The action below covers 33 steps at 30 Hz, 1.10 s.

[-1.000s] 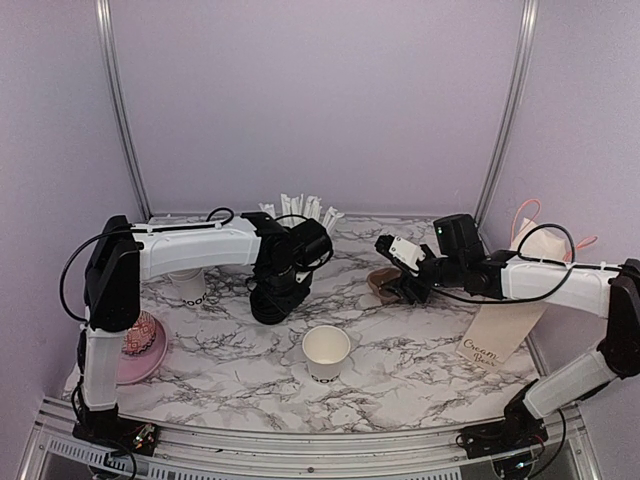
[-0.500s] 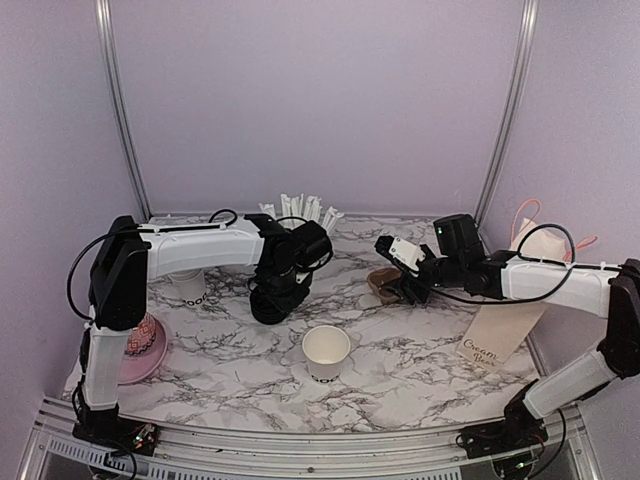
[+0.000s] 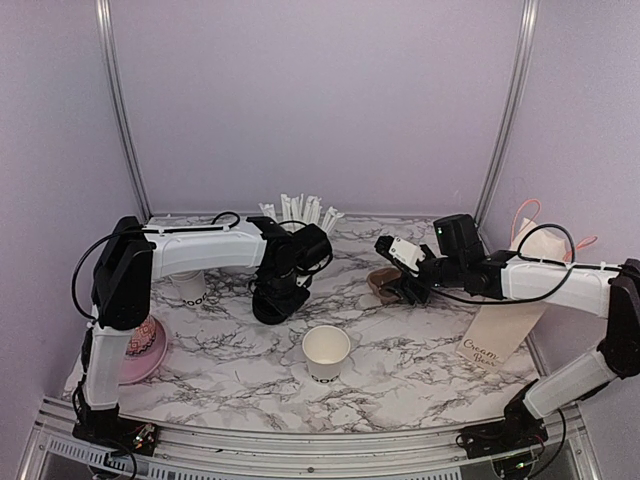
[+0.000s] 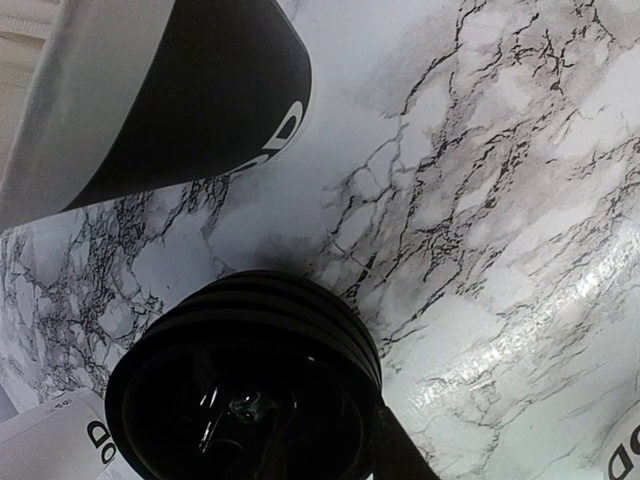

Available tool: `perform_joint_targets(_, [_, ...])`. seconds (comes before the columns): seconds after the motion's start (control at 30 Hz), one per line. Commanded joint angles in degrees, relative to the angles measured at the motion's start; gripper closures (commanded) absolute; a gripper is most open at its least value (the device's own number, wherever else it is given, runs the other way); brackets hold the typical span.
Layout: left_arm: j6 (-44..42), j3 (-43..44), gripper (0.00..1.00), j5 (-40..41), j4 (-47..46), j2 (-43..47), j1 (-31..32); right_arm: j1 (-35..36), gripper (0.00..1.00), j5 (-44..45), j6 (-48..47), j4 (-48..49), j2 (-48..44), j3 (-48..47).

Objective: Pack the takeout coffee

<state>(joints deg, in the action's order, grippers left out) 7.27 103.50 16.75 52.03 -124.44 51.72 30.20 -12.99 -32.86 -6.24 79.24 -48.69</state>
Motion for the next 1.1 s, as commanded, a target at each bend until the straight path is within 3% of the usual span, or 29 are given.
perform_joint_targets(0.0, [0.93, 1.19, 0.70, -0.66, 1.30, 2.23, -0.22, -0.32, 0.36, -0.76, -0.26, -0.17, -0.22, 0.04])
perform_joint_targets(0.3, [0.28, -0.35, 0.66, -5.01, 1.23, 0.66, 0.43, -0.33, 0.36, -0.98, -0.28, -0.26, 0.04, -0.14])
perform_joint_targets(0.63, [2.81, -1.90, 0.70, 2.23, 1.40, 9.73, 1.02, -0.31, 0.36, -1.24, -0.36, -0.36, 0.11, -0.10])
perform_joint_targets(0.73, [5.68, -4.32, 0.66, 4.30, 1.49, 12.78, -0.34, -0.27, 0.36, -1.57, -0.36, -0.35, 0.45, -0.22])
perform_joint_targets(0.87, [9.26, -6.03, 0.56, 4.80, 1.37, 12.09, -3.21, -0.31, 0.36, -2.09, -0.27, -0.61, 0.81, -0.43])
perform_joint_targets(1.07, [9.05, -3.83, 0.60, 1.31, -0.42, 8.54, -4.66, -0.31, 0.36, -2.08, -0.10, -0.66, 0.57, -0.38])
